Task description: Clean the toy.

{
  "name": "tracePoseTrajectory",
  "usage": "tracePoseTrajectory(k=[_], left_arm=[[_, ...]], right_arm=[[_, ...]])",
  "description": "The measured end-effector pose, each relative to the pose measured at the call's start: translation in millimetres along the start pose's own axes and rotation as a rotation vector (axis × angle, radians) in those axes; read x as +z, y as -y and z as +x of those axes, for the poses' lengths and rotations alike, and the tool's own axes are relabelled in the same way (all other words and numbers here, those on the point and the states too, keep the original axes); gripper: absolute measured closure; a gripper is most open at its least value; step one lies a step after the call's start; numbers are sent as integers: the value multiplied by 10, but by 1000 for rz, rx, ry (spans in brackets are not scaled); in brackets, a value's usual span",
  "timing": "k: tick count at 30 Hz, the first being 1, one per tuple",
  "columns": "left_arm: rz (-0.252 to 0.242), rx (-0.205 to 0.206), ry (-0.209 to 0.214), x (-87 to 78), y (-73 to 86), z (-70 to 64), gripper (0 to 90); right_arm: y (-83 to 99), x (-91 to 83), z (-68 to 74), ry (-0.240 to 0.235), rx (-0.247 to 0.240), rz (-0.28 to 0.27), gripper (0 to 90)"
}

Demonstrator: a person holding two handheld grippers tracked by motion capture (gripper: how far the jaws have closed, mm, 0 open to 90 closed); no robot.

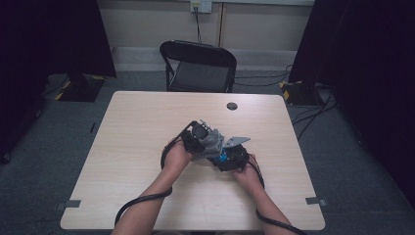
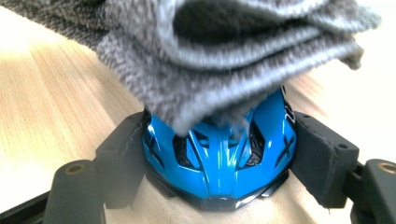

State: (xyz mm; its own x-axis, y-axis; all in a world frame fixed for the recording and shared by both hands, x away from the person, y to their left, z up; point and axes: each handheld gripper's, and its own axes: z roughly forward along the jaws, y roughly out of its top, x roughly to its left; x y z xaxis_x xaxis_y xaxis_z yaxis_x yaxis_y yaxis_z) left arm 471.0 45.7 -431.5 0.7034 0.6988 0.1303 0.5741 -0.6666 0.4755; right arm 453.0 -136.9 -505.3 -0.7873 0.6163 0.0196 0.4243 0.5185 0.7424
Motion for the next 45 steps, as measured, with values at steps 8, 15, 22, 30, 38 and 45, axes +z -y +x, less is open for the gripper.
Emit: tracePoseTrajectory(k=[8,15,22,30,38,45], left_arm=[[10,-22,-6,-3,30,96,756],[12,-42,-16,-10,34,161,756],[12,-49,-29,-21,28,215,756],[9,-82,-45,-44,40,316,756],[13,-102,-50,-31,61,387,756],[19,-119,-68,-35,92,470,757]], right_arm=[[0,-1,3,1,1,0,256],[1,-1,4,1,1,0,256],[1,-1,4,1,1,0,256],[1,-1,5,2,1,0,256],[2,-2,8,3,1,0,255],[2,-2,9,3,1,0,256]])
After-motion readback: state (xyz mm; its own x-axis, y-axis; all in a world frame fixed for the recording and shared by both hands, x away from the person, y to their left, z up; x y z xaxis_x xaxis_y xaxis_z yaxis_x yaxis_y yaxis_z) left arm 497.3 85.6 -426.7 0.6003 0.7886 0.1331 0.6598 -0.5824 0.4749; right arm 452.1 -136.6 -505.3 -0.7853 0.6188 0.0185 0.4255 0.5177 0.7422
